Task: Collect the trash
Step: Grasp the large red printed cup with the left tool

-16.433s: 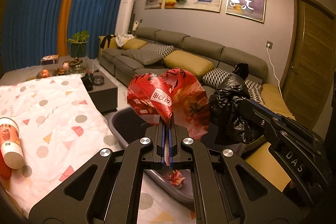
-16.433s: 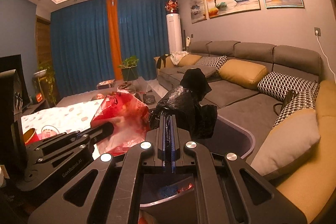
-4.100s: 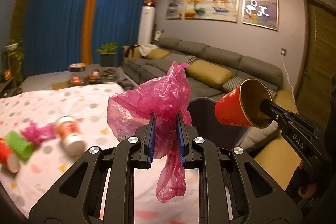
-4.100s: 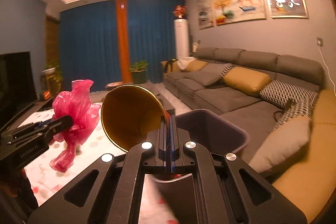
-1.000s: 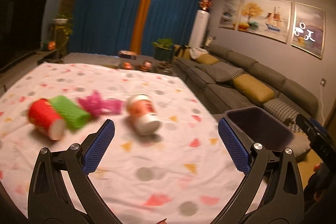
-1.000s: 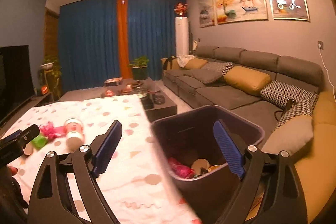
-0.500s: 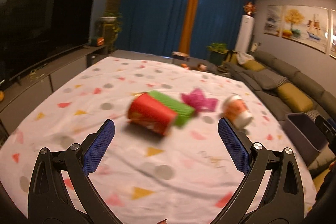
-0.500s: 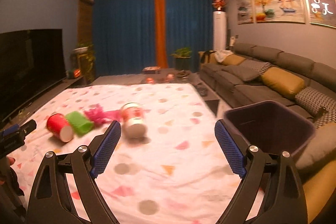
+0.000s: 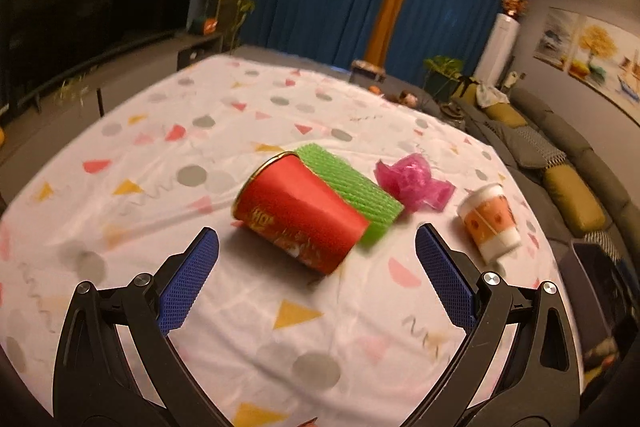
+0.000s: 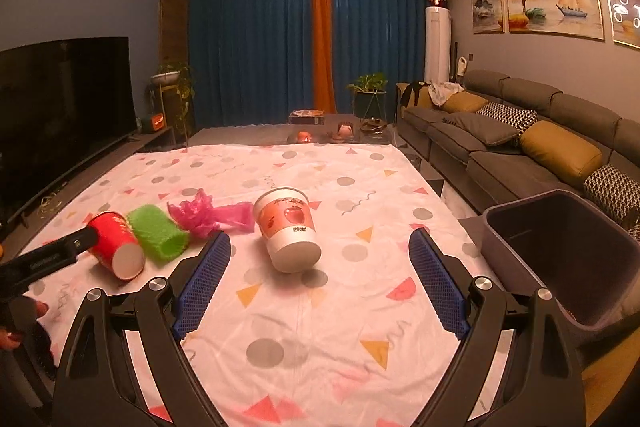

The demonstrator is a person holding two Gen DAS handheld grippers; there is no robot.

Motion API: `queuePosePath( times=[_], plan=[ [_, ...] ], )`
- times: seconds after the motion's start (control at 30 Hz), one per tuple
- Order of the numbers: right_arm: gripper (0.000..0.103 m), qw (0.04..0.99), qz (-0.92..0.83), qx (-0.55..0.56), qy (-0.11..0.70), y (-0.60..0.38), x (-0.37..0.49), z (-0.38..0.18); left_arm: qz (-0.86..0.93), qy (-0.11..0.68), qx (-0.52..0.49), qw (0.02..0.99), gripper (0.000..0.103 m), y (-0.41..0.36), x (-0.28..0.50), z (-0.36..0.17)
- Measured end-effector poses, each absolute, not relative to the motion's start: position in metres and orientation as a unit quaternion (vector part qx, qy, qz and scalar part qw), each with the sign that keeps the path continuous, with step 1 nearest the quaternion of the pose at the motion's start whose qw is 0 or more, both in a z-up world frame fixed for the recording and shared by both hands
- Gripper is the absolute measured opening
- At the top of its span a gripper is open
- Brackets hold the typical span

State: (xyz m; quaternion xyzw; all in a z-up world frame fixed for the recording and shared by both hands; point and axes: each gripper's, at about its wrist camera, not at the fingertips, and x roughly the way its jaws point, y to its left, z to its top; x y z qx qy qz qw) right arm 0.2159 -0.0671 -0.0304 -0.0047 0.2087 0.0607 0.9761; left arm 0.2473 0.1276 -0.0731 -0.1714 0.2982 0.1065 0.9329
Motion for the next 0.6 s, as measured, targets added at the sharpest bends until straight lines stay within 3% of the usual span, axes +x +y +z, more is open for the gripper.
queuePosePath(
  times=[0.47, 0.53, 0.6],
  plan=[
    [0.087, 0.962, 0.085, -0.009, 0.259, -0.053, 0.286, -0.055, 0.127, 0.352, -0.187, 0.908, 0.097, 0.140, 0.301, -0.105],
    [0.087, 0.960, 0.089, -0.015, 0.263, -0.049, 0.291, -0.058, 0.115, 0.355, -0.194, 0.907, 0.094, 0.143, 0.302, -0.110],
    [0.084, 0.958, 0.095, -0.019, 0.271, -0.043, 0.298, -0.061, 0.105, 0.365, -0.205, 0.902, 0.082, 0.146, 0.304, -0.115]
  ],
)
